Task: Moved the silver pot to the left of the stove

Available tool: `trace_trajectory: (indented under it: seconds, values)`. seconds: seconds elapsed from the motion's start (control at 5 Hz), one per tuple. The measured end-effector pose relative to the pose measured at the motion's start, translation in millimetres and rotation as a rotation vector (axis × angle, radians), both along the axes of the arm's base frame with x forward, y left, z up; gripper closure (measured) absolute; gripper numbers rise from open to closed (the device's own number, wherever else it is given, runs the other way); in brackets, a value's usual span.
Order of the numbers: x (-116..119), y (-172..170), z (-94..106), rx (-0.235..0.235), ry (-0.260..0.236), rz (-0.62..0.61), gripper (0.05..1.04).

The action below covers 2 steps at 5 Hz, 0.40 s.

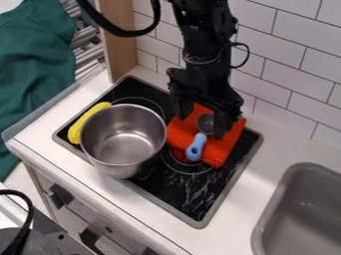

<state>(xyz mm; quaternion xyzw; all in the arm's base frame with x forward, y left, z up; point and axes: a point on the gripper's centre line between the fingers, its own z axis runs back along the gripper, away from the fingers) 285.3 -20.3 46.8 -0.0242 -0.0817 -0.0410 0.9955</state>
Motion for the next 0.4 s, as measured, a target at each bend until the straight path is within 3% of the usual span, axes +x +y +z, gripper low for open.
trace_trajectory:
  seconds: [0.4]
  values:
    - [-20.2, 8.1, -19.2, -0.012, 0.066, 0.020, 0.079]
